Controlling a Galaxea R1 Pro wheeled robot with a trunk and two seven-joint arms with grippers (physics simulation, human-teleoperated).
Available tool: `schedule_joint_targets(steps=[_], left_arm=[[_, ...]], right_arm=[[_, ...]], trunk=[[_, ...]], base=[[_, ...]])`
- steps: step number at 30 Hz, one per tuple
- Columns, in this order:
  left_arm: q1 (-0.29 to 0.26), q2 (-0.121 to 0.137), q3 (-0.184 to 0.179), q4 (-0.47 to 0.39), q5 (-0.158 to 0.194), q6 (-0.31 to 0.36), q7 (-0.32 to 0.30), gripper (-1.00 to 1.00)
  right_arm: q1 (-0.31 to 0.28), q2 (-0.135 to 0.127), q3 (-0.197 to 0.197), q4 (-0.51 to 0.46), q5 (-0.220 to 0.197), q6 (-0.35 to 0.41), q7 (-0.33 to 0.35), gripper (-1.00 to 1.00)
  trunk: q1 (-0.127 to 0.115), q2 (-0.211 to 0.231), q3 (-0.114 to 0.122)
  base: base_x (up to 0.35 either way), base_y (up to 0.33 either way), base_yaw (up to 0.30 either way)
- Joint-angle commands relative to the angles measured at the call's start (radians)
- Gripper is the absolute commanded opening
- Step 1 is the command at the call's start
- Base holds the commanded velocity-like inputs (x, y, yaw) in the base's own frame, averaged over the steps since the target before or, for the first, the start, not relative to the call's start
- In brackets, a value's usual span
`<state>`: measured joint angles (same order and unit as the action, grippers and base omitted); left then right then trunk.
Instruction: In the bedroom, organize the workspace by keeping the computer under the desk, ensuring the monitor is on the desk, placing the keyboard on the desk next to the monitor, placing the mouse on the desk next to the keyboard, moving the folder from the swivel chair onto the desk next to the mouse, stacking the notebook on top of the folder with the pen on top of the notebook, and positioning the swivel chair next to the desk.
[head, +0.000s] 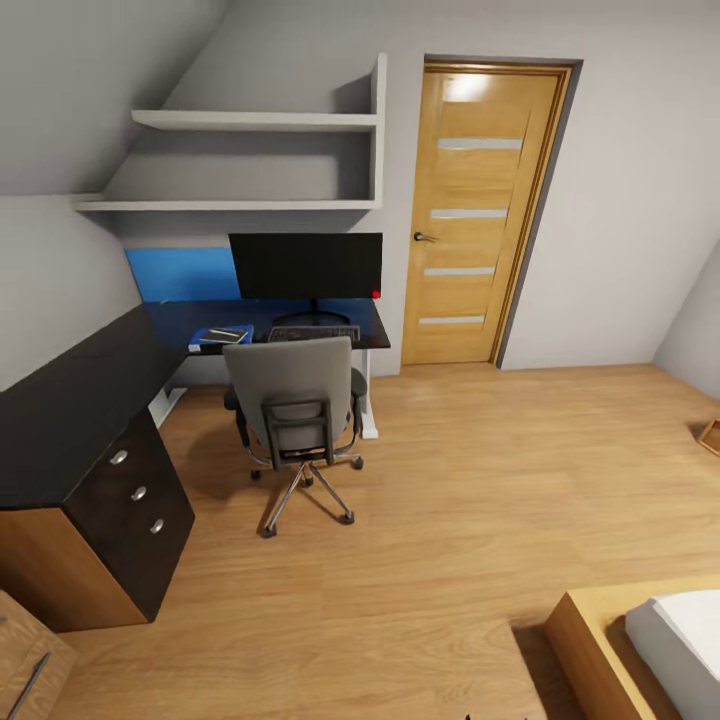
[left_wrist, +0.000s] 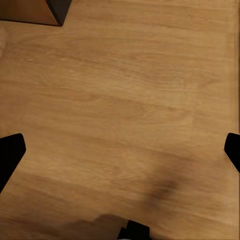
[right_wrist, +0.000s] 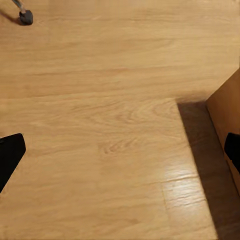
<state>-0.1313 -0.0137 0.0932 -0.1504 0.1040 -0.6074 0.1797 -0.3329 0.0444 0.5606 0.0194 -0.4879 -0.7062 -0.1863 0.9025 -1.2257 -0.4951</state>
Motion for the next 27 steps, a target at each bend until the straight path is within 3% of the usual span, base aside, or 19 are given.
schedule_joint_targets(steps=[1, 6, 11, 27], left_arm=[[-0.001, 0.000, 0.005, 0.004, 0.002, -0.015, -0.008, 1.00], [-0.001, 0.001, 0.005, 0.007, 0.002, -0.029, -0.018, 1.00], [-0.001, 0.001, 0.005, 0.009, 0.002, -0.032, -0.021, 1.00], [-0.001, -0.001, 0.005, 0.009, 0.003, -0.032, -0.019, 1.00]], right_arm=[[0.013, 0.001, 0.009, 0.002, 0.014, -0.033, 0.012, 1.00], [0.043, 0.000, 0.011, 0.002, 0.044, -0.109, 0.035, 1.00], [0.058, 0.000, 0.010, 0.002, 0.056, -0.148, 0.045, 1.00], [0.063, 0.000, 0.008, 0.001, 0.057, -0.141, 0.046, 1.00]], trunk=[[-0.004, 0.007, 0.002], [-0.023, 0.042, 0.018], [-0.023, 0.042, 0.018], [-0.023, 0.042, 0.018]], base=[[0.000, 0.000, 0.000], [0.000, 0.000, 0.000], [0.000, 0.000, 0.000], [0.000, 0.000, 0.000]])
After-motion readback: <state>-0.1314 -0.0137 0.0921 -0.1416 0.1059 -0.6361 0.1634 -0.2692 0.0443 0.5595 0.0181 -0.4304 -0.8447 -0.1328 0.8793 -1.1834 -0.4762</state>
